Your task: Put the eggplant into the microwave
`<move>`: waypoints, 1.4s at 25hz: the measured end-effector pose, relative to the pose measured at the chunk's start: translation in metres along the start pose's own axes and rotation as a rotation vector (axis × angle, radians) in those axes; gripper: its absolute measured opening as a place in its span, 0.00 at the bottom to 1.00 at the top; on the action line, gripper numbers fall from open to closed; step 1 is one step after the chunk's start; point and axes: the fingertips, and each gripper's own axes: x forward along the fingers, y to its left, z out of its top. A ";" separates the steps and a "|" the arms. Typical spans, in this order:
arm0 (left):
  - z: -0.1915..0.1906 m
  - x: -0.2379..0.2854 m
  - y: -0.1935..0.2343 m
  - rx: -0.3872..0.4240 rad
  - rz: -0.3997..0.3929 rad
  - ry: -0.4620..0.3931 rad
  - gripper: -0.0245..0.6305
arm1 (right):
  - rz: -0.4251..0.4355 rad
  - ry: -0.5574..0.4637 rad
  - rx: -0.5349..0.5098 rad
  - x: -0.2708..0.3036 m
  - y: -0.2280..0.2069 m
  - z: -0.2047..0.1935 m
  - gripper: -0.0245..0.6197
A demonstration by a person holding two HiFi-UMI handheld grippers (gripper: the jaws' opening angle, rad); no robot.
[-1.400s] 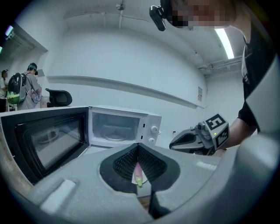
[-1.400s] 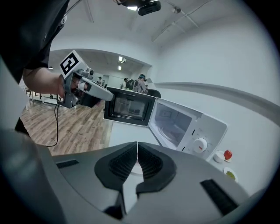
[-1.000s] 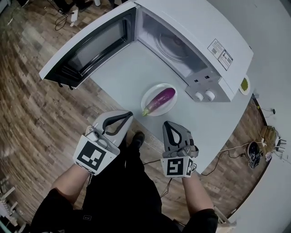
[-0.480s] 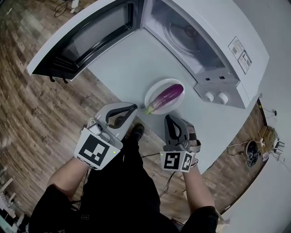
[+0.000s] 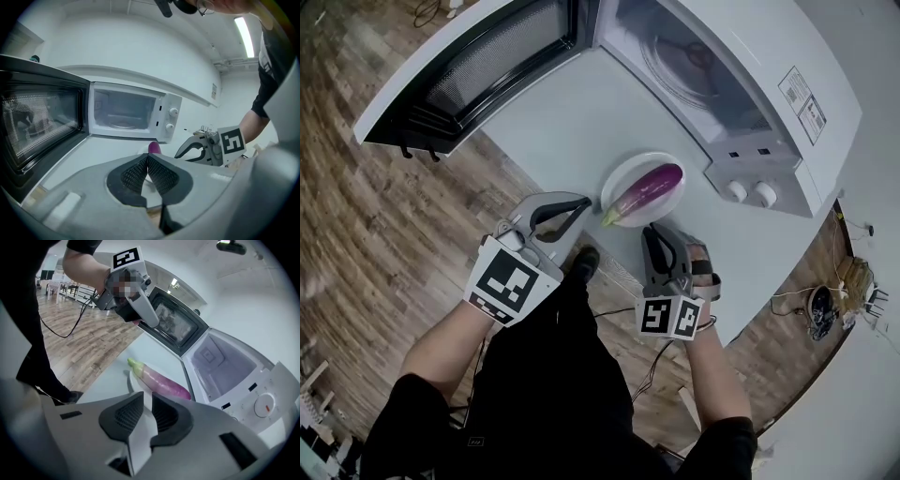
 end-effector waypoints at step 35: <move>-0.011 -0.018 0.007 -0.033 0.065 0.009 0.05 | -0.093 0.059 -0.435 0.032 0.007 0.004 0.22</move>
